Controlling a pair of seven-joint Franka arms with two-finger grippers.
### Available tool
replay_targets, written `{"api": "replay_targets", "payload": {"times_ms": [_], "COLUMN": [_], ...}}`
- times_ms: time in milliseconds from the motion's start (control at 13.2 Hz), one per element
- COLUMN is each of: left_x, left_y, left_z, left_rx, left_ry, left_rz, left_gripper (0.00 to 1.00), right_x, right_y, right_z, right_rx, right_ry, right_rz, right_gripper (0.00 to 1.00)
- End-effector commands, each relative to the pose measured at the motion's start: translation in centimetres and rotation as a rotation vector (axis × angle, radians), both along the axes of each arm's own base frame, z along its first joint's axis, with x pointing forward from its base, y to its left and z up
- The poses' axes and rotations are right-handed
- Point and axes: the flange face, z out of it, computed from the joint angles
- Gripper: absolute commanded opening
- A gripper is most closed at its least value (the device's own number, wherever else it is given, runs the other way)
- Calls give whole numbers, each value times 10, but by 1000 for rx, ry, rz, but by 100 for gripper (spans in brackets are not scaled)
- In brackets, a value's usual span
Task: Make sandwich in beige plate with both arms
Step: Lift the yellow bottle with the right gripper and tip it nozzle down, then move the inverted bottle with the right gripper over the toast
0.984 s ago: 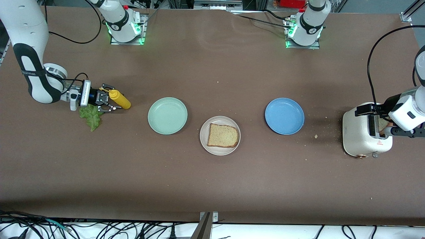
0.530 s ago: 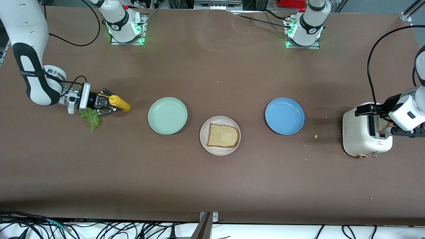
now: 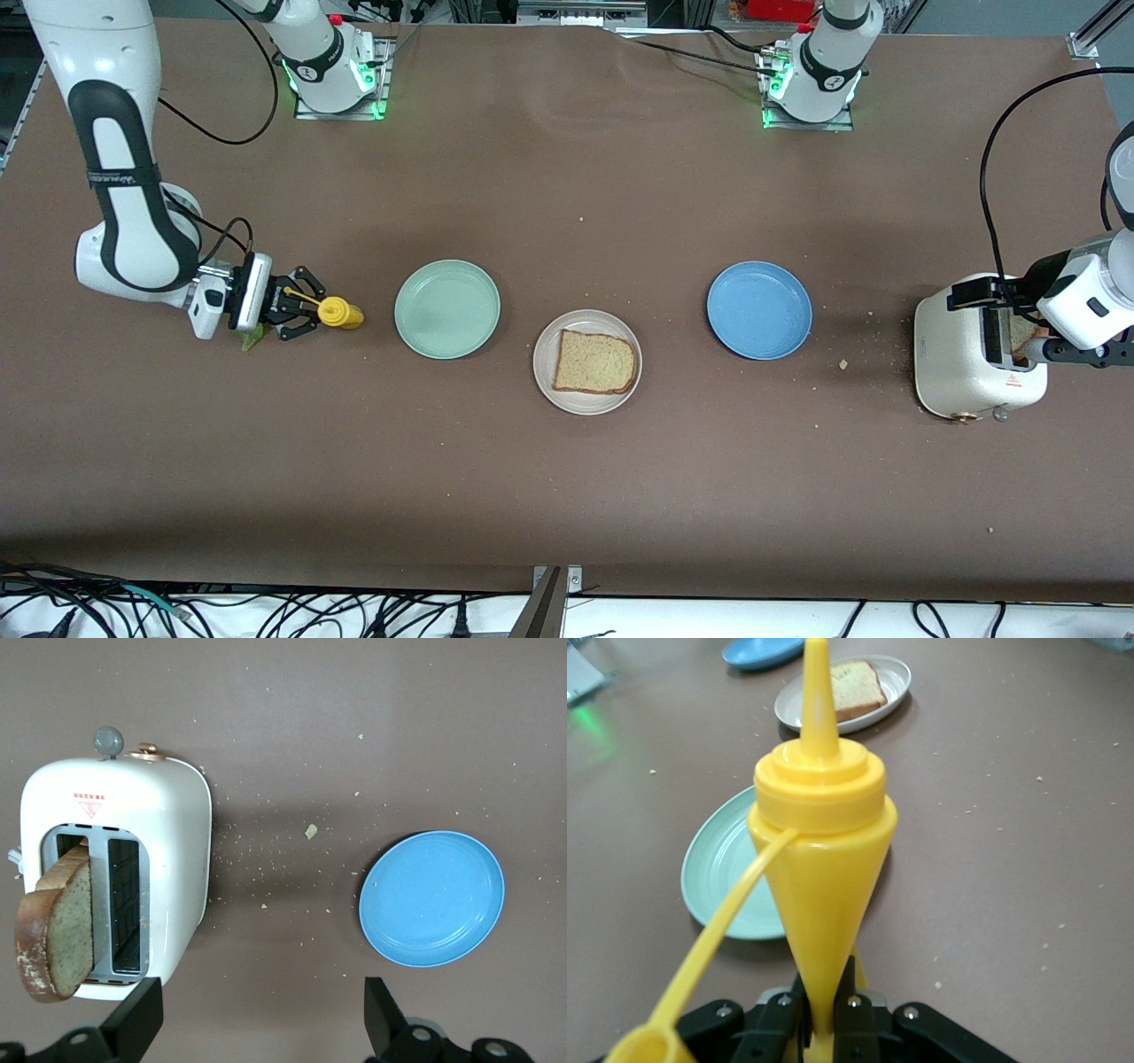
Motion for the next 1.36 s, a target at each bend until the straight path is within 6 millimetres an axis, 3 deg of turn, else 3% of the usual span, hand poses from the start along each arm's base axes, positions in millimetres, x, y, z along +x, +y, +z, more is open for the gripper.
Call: {"api": "replay_targets", "payload": {"times_ms": [0,303,454,681,909,1287], "left_x": [-6,-6,-6,-6,-6,-6], "left_y": [2,2,2,2,2,2], "left_z": [7,8,9,9,9,9], "left_rx": [31,32,32,32,32,32], "left_ry": [4,3,1,1,0,1], "left_rz": [-2,-1,1,1,1,1], "left_gripper": [100,100,100,100,100,100], "right_x": [24,44,45,27,9,10], "right_y": [46,155,201,270,331,421], "right_z": [54,114,132,136,128,104], "right_rx": [-150,-433,-574,-752,-901,-1189], "right_ry": [30,71,67,30,-50,-132], "right_rz": [-4,-39,-89,-138,-156,-63], "right_gripper": [0,0,0,0,0,0]}}
